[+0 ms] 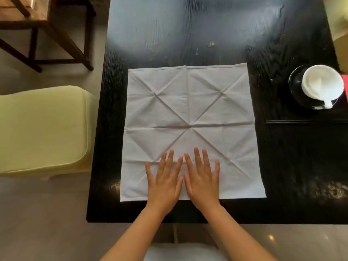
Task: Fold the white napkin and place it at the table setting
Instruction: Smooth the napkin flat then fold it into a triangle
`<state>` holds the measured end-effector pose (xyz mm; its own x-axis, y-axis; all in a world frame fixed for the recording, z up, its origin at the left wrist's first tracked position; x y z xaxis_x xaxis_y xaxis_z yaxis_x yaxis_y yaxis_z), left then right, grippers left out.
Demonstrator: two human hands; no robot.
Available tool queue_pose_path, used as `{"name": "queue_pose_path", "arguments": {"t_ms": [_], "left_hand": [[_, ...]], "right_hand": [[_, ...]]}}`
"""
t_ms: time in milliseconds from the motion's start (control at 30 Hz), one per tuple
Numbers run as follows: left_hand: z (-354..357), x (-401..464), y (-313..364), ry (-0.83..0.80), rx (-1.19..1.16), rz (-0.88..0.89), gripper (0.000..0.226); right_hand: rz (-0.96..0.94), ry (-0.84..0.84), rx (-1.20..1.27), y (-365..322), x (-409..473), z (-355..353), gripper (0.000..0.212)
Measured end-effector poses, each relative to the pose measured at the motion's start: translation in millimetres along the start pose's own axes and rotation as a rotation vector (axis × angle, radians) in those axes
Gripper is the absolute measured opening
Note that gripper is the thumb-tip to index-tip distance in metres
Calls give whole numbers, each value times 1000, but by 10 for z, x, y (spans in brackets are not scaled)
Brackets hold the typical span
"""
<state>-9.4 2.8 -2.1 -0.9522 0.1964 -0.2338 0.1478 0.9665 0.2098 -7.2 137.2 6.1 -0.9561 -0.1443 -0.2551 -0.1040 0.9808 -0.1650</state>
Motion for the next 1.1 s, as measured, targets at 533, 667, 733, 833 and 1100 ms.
{"name": "queue_pose_path", "arguments": {"t_ms": [533,667,733,833,1100], "left_hand": [[-103,295,-774,51,-11,-346,72],[-138,526,-341,126,-76,-283,67],[-126,749,-37,105,-18,-30,63],[-129,1124,133,55,17,96,59],[-308,1731,-614,55,17,-28,71]], "right_hand": [[217,24,-33,1306,-41,-194,74],[72,109,-1,909,245,-235,64],[-88,104,-7,664,505,-219,61],[-141,75,0,545,905,-224,58],[-38,84,-10,1353,1459,-384,66]]}}
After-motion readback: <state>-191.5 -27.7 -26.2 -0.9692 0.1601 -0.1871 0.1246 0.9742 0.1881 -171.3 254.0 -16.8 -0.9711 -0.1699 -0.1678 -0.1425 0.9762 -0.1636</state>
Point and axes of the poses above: each hand's wrist, its own x-axis towards the middle knuckle, its own z-axis out of the palm, y = z × x, the point moved 1 cm from there along x, towards the middle knuckle, and after that the axes turned 5 degrees about -z, right-handed, at the moved point
